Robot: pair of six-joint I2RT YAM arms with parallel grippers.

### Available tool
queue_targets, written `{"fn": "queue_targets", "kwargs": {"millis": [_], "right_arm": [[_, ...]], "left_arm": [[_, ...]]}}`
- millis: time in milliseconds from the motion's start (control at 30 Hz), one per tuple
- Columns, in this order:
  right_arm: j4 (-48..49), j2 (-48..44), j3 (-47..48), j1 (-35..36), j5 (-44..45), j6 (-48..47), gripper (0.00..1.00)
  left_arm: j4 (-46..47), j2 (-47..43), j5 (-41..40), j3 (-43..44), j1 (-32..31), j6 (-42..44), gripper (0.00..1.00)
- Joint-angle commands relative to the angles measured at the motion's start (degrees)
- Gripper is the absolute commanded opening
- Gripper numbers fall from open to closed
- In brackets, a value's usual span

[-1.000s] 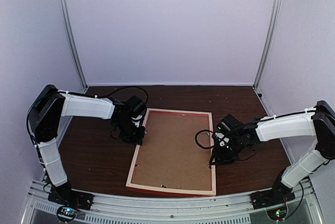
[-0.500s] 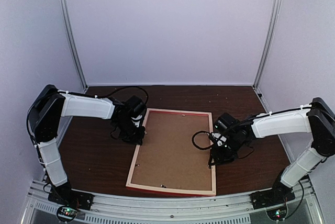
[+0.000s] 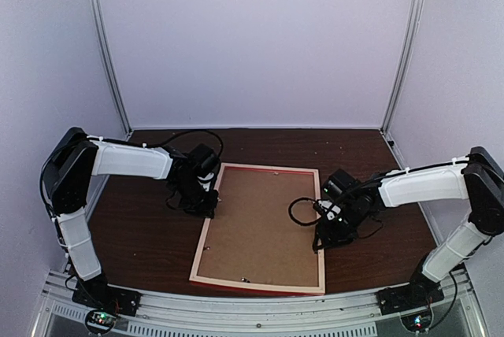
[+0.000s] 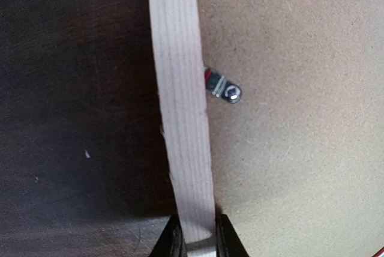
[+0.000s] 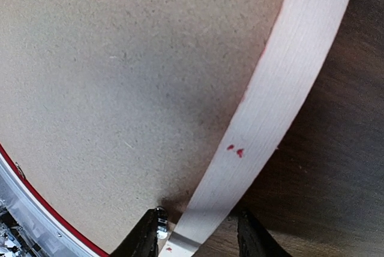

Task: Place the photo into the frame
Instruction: Press the fastener onto the backboard.

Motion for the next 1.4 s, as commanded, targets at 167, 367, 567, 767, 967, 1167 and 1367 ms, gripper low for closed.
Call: {"fn": "queue_targets", "kwargs": {"millis": [167, 367, 567, 767, 967, 1167, 1367], "right_arm": [[-7.24, 0.11, -0.87, -0.22, 2.54, 2.29, 0.41], [-7.12, 0.87, -1.0, -0.38, 2.63, 2.74, 0.41], [-7.49, 1.75, -0.78, -0.52, 3.37, 3.31, 0.41], [-6.51, 1.66, -0.65, -1.51, 5.17, 5.31, 0.42], [-5.5, 2.15, -0.58, -1.77, 6.41, 6.72, 0.43], [-7.34, 2.71, 0.49, -1.92, 8.58, 6.71, 0.44], [-10.91, 4.27, 2.22, -1.72, 10.18, 4.42, 0.45]], "left_arm": [[-0.29, 0.67, -0.02, 0.05, -0.56, 1.82, 0.17], [-0.29, 0.76, 0.06, 0.15, -0.56, 1.96, 0.17], [-0.29, 0.79, 0.08, 0.16, -0.55, 1.94, 0.17], [-0.35, 0.77, 0.23, 0.25, -0.56, 2.13, 0.17], [-0.48, 0.62, 0.08, -0.19, -0.56, 2.06, 0.17], [-0.42, 0.43, 0.11, -0.22, -0.65, 2.05, 0.17], [-0.47, 0.44, 0.03, -0.17, -0.82, 2.05, 0.17]]}}
